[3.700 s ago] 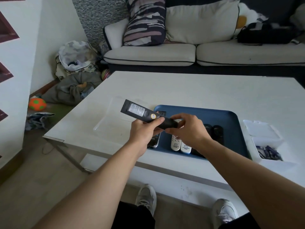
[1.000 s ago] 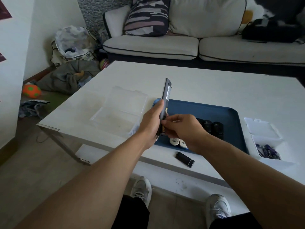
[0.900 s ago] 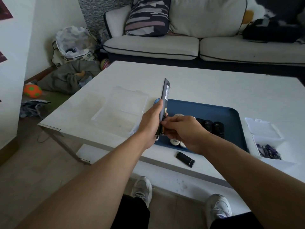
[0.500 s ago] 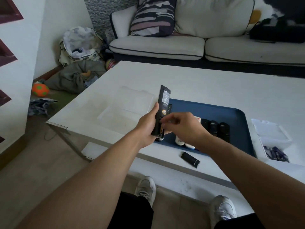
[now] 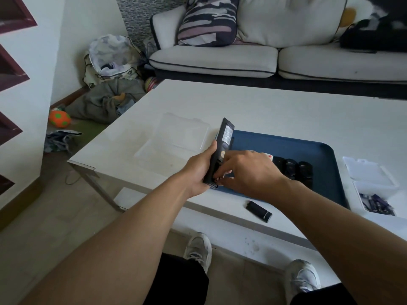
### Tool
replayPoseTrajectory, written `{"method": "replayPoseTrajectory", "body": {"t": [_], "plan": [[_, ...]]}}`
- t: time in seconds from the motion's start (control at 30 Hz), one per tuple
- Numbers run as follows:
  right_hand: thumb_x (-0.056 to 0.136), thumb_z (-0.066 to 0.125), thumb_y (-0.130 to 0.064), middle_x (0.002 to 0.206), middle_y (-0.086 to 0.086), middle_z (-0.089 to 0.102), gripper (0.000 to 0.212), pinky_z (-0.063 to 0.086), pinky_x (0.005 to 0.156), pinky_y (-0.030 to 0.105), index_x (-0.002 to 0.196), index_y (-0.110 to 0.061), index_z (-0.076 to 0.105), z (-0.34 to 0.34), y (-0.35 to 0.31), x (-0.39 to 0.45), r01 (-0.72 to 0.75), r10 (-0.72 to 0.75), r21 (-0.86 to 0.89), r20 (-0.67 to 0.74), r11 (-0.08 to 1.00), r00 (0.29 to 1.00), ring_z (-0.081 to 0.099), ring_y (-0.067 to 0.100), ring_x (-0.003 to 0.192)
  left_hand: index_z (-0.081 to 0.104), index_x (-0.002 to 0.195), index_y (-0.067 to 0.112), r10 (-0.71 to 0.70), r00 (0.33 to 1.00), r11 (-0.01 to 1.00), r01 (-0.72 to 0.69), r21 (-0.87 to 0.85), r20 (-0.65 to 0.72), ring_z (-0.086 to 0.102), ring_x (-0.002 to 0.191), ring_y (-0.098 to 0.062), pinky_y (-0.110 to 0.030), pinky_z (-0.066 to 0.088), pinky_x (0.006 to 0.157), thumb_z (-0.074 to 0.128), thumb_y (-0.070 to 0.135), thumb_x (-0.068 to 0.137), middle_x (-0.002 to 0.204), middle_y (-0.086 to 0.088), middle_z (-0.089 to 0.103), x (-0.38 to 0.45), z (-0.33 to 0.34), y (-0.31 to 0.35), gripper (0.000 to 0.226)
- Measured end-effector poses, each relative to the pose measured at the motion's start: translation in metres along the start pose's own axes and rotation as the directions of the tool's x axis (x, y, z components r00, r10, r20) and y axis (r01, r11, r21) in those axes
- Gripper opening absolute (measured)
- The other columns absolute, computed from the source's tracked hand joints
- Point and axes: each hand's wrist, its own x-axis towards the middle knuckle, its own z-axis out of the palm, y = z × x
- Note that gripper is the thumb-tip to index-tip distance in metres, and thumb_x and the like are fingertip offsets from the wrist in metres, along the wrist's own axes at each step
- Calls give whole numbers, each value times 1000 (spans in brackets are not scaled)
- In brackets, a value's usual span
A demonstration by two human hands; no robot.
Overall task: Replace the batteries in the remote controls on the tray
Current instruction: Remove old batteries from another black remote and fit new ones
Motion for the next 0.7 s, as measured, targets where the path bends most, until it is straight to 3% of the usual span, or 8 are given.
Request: {"method": "replayPoseTrajectory", "body": {"t": [0.13,0.27,0.37,0.7], "plan": [[88,65,-47,103,-21,64,15,37,73,32,101,-48,74,2,1,-5,39,-39,-37,2,999,999,62,12,91,67,127,10,-20,1000,999,20,39,-23,68,72,-22,-26,56,54,51,49,101,98,-12,67,-4,4,-3,49],[86,65,-41,105,-19,66,19,51,76,34,101,-45,75,6,-1,-7,43,-43,-28,1,999,999,63,12,91,70,119,16,-24,999,998,26,50,-35,68,57,-19,-23,51,47,50,49,101,81,-6,71,-3,5,-4,43],[84,67,-43,104,-18,66,17,54,75,35,99,-44,75,10,2,-7,26,-26,-10,-15,1000,1000,65,12,90,71,117,16,-14,998,997,18,72,-59,71,62,-18,-25,53,51,50,51,101,85,-5,73,-2,5,-5,44],[74,46,-44,87,-9,59,27,45,50,30,85,-33,69,24,8,-6,130,-153,-122,-201,984,967,57,25,57,70,94,17,-18,996,1000,16,-22,-84,65,48,-15,-25,51,42,51,51,100,62,0,69,3,11,0,39]]}}
